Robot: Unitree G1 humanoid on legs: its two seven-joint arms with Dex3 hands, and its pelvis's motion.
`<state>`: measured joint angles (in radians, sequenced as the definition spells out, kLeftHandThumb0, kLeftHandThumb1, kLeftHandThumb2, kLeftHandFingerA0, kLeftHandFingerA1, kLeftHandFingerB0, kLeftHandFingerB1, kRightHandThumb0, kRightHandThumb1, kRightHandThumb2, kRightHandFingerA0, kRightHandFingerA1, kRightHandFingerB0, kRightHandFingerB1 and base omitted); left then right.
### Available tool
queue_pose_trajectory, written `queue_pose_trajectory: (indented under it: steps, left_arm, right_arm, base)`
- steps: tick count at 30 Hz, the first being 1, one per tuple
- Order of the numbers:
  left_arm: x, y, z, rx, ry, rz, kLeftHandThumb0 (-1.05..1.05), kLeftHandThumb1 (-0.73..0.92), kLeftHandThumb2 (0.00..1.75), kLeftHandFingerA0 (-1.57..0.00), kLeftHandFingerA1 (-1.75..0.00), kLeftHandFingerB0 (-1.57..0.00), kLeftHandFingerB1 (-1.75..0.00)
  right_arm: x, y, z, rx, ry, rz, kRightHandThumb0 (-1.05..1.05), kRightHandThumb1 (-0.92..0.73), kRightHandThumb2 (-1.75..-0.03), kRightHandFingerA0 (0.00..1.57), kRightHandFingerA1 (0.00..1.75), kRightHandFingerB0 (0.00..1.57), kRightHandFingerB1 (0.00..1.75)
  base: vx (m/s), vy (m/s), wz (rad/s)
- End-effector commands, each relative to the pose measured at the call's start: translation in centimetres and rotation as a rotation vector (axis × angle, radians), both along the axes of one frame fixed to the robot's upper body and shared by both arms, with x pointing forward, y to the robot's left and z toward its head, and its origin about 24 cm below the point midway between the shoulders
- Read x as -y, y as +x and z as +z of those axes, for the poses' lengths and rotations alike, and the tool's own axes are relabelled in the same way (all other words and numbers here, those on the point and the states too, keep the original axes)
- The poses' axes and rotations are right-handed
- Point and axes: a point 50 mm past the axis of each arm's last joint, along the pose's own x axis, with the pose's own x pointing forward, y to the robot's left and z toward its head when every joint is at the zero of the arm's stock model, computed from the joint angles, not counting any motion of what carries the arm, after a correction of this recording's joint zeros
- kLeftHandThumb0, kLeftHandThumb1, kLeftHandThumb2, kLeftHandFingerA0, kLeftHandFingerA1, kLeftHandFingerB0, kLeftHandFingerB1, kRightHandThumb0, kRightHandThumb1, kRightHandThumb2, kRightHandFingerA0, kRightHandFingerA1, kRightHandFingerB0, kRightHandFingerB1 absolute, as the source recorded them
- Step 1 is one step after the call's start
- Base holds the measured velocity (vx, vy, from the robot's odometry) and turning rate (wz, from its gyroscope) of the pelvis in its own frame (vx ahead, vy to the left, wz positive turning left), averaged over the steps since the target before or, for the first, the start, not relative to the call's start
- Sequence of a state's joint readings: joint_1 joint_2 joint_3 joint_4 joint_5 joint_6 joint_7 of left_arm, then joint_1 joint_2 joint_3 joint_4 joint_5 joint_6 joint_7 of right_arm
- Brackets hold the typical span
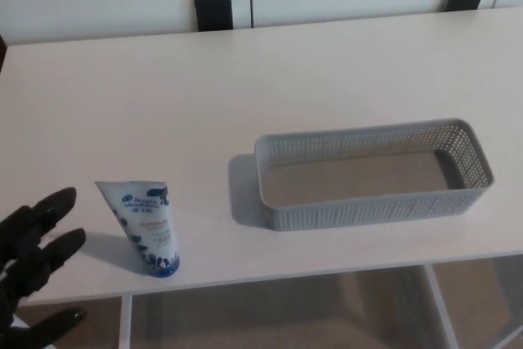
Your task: The robot walks towards a table in front, picks a shampoo with left hand and puts it in a small grey container
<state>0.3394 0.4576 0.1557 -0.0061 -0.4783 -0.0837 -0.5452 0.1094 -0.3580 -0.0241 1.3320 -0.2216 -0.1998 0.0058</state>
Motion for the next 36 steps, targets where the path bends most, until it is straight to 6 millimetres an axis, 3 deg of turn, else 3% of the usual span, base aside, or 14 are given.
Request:
queue_pose_trajectory:
  steps: [1, 13, 36]
  left_arm:
    - [-0.5, 0.6, -1.1, -0.053, 0.026, 0.032, -0.56, 0.36, 0.71, 0.0, -0.19, 0.0, -0.09]
    - [0.1, 2.0, -1.6, -0.054, 0.056, 0.041, -0.47, 0.32, 0.68, 0.0, -0.23, 0.0, -0.15]
    - [1.3, 2.3, -2.2, -0.076, 0.05, 0.033, -0.49, 0.33, 0.71, -0.01, -0.29, -0.01, -0.18]
  right_arm:
    - [0.3, -0.3, 0.1, -0.008, -0.005, -0.028, -0.31, -0.72, -0.61, 0.65, 0.44, 0.52, 0.38]
    - [0.2, -0.4, 0.0, 0.006, 0.009, -0.036, -0.3, -0.72, -0.61, 0.63, 0.44, 0.51, 0.39]
    - [0.2, -0.8, 0.0, -0.034, 0.023, -0.011, -0.31, -0.71, -0.61, 0.61, 0.43, 0.52, 0.39]
  base:
    - [0.0, 0.0, 0.0]
    - [0.0, 0.0, 0.0]
    - [0.0, 0.0, 0.0]
